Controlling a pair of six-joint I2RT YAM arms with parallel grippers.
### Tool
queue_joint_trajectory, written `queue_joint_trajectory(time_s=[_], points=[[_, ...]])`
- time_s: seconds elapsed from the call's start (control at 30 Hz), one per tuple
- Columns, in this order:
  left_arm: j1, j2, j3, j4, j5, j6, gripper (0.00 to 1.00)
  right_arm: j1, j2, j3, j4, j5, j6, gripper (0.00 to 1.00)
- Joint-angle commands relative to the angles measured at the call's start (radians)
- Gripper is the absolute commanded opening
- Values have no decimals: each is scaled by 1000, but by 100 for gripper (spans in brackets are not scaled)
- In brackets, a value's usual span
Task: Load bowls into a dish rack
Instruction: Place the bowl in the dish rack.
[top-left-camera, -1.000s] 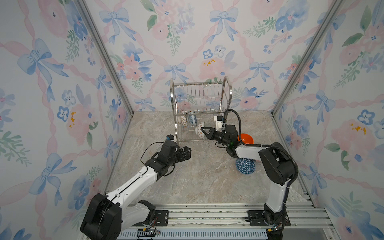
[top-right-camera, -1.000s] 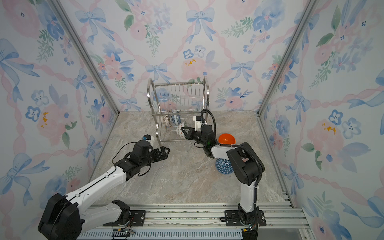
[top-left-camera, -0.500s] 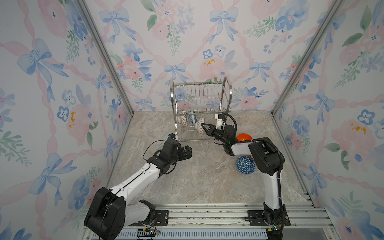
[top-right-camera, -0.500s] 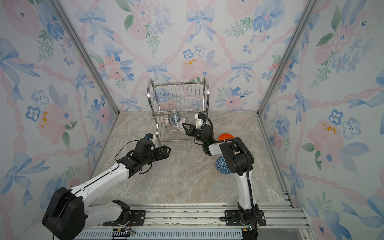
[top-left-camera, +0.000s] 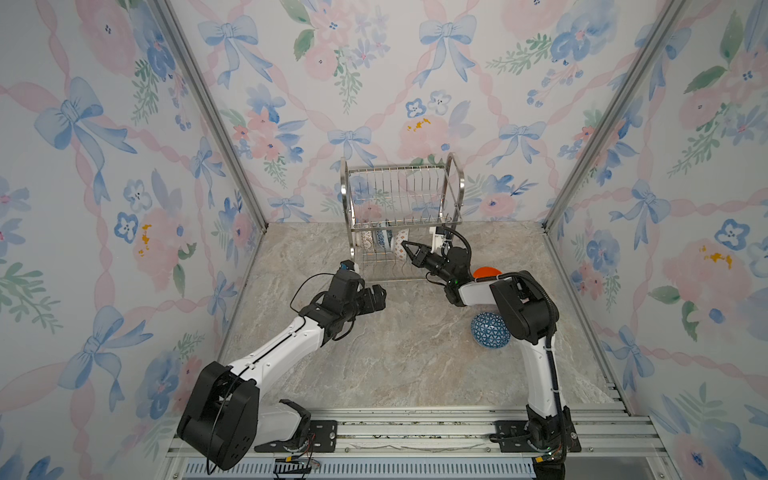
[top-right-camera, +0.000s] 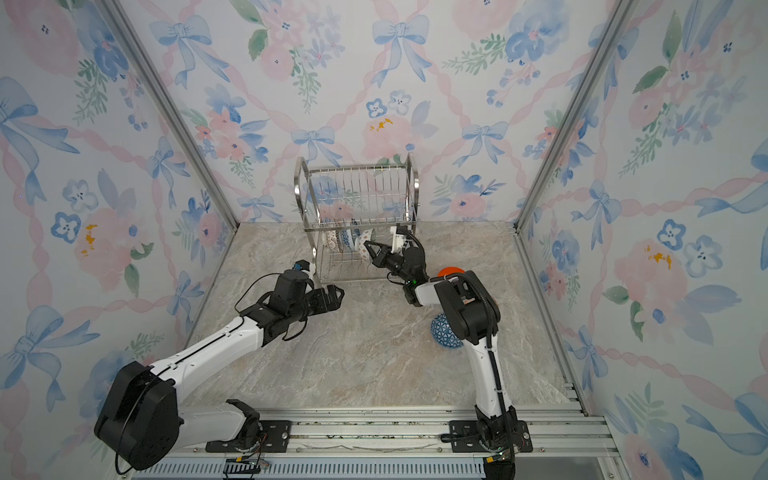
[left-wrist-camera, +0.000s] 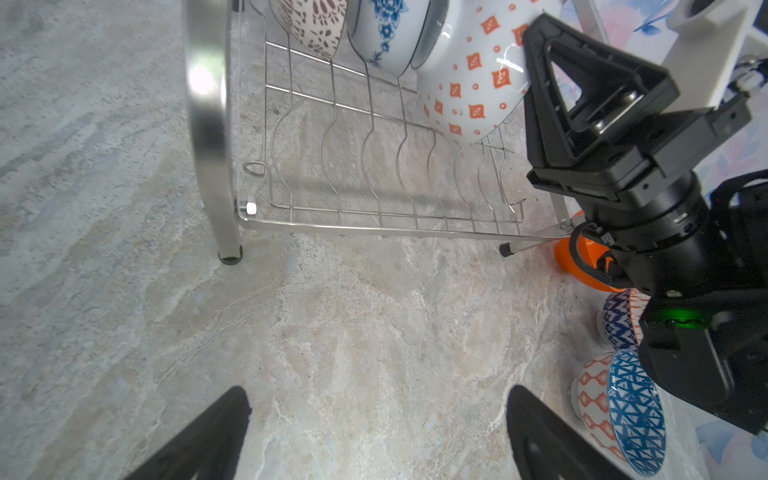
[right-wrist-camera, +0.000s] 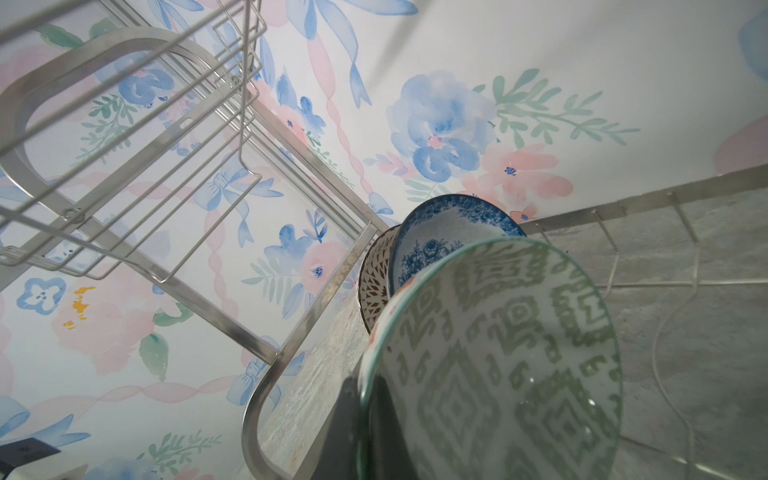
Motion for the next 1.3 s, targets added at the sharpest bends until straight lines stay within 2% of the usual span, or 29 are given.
queue_joint_trajectory(time_s=[0.0,0.37,0.8,1.27], points=[[11,16,28,7,-10,30,98,-11,28,64,52,18,-13,0],[24,43,40,6,-14,43,97,-11,88,111,59,50,-11,2],[41,63,48,6,-10,56,97,1,108,152,-65,113,-96,6],[58,68,48,7,-7,67,97,3,198,241,-101,116,-74,7]])
